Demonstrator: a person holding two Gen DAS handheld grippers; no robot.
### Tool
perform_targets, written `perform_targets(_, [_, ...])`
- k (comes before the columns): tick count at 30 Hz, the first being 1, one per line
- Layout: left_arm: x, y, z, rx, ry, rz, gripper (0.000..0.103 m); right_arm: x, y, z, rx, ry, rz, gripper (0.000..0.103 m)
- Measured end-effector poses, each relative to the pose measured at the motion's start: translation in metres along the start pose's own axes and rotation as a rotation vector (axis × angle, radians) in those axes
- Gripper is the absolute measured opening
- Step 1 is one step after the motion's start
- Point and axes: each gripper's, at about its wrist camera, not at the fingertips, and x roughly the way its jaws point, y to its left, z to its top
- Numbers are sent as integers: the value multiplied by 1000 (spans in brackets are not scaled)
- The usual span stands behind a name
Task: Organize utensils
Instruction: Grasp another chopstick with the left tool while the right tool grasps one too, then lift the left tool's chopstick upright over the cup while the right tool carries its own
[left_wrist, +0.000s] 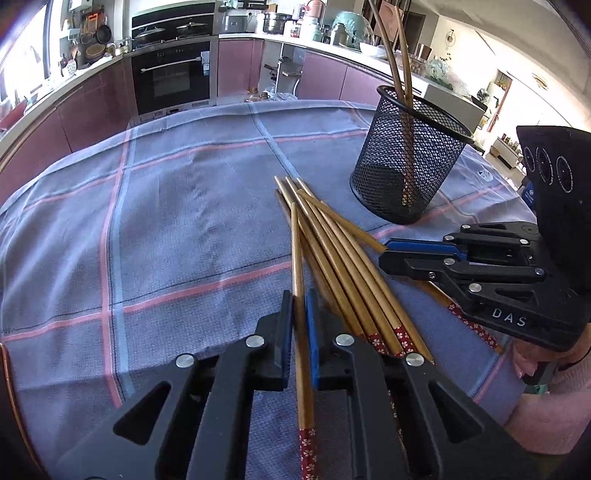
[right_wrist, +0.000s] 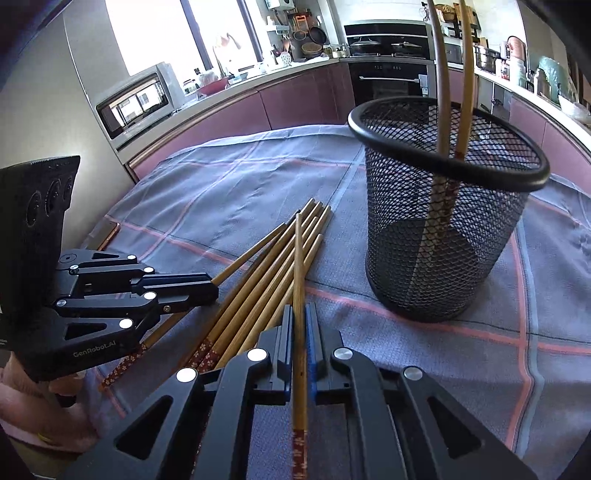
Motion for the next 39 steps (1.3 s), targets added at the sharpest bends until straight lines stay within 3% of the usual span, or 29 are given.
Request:
perform_targets(7, [-25, -2, 9, 1, -53, -64, 7, -37, -3, 5, -2, -102, 18, 6])
perform_targets(20, [-101, -13, 36, 25, -221, -190, 7, -91, -11, 21, 12, -271, 4, 6])
perform_targets(26, [-132, -17, 51, 29, -310, -224, 7, -113, -19, 32, 12, -343, -3, 6])
perform_targets(39, [-154, -40, 112, 59, -438, -230, 7, -157, -22, 73, -61, -454, -35, 6])
